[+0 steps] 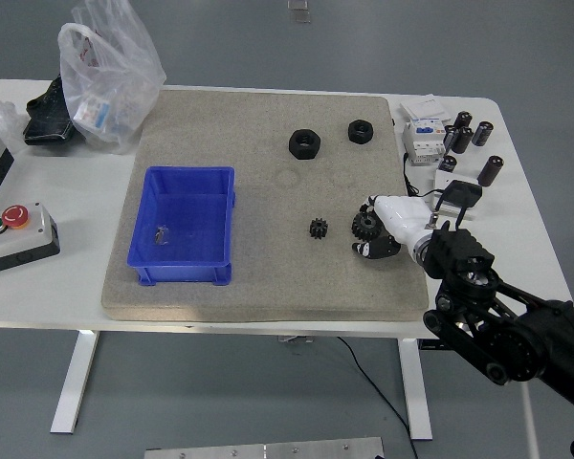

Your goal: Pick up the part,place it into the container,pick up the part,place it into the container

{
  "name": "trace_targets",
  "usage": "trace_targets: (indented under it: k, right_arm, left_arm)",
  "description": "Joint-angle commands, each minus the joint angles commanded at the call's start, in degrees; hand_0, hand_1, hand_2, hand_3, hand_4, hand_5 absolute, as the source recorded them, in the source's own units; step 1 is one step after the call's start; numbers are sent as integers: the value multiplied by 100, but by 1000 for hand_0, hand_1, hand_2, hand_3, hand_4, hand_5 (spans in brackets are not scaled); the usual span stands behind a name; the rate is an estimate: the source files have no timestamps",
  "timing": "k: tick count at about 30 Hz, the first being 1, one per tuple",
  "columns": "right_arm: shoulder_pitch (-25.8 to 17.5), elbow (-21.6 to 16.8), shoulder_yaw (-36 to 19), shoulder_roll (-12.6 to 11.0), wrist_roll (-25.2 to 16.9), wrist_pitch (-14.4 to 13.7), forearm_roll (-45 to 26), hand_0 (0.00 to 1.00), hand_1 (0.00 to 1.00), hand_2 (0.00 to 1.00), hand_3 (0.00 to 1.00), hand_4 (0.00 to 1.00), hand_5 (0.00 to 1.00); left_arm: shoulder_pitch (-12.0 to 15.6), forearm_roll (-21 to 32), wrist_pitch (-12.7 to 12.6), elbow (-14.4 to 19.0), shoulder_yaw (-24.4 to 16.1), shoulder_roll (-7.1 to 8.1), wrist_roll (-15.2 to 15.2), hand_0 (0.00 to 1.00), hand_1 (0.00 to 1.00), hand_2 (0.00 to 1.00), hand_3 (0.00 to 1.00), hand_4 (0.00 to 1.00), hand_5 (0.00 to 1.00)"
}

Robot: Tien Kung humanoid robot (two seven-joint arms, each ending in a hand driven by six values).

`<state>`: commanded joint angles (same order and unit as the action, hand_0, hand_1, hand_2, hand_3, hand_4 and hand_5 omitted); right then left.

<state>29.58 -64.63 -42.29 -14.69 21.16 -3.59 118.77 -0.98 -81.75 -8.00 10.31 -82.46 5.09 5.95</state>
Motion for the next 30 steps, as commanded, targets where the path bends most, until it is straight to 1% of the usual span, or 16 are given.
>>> trace_targets:
  k: [4, 5, 10, 11, 12, 17, 19, 22, 23, 25, 28, 29, 30]
  right_arm:
    - [-2, 36, 11, 2, -56, -110, -53, 263, 420, 417, 501, 90, 66]
    - [0, 51, 20, 2, -78, -149, -75, 247, 396, 252, 301, 87, 66]
    - [47, 75, 98, 0, -168, -297, -125, 247, 396, 252, 301, 87, 66]
    - [78, 56, 140, -1, -192, -337, -133, 246, 391, 237, 280, 76, 46]
    - [102, 40, 174, -2, -211, -369, -140, 246, 391, 237, 280, 76, 46]
    - [496, -263, 690, 50, -378, -637, -313, 244, 392, 237, 284, 72, 36]
    - [684, -398, 899, 125, -421, -704, -351, 244, 392, 237, 284, 72, 36]
    - [992, -590, 1248, 296, -489, -809, -421, 244, 392, 237, 284, 72, 36]
    - [1072, -641, 1346, 358, -516, -848, -454, 262, 414, 259, 338, 78, 23]
    - [1233, -765, 1567, 515, -594, -916, -541, 262, 414, 259, 338, 78, 23]
    - [1404, -898, 1840, 738, -712, -942, -639, 262, 414, 259, 338, 78, 23]
    - [1441, -917, 1909, 798, -735, -946, -653, 323, 509, 466, 527, 287, 2]
    - [1481, -927, 1990, 868, -757, -953, -662, 323, 509, 466, 527, 287, 2]
  left_arm:
    - [6, 1, 0, 0, -4, -24, 1, 673, 584, 565, 634, 627, 237]
    - [7, 2, 1, 0, -2, -30, 1, 673, 583, 566, 634, 627, 239]
    - [2, 19, -4, 0, 1, -40, -4, 673, 583, 566, 634, 627, 239]
    - [3, 18, -4, 0, -1, -40, -2, 673, 584, 566, 634, 628, 240]
    - [3, 17, -4, 0, -4, -40, -1, 673, 584, 566, 634, 628, 240]
    - [14, 7, -6, 0, -20, -44, 9, 673, 584, 566, 634, 628, 240]
    - [18, -6, -3, 0, -30, -50, 17, 673, 584, 566, 634, 628, 240]
    - [27, -19, 1, 0, -32, -60, 31, 673, 584, 566, 634, 628, 240]
    - [29, -19, 2, 0, -31, -62, 34, 673, 584, 566, 634, 627, 239]
    - [35, -17, 1, 0, -29, -60, 39, 673, 584, 566, 634, 627, 239]
    - [52, -21, -1, 0, -43, -49, 50, 673, 584, 566, 634, 627, 239]
    - [57, -24, -1, 0, -50, -46, 54, 673, 585, 566, 634, 627, 239]
    - [64, -32, -2, 0, -62, -44, 61, 673, 585, 566, 634, 627, 239]
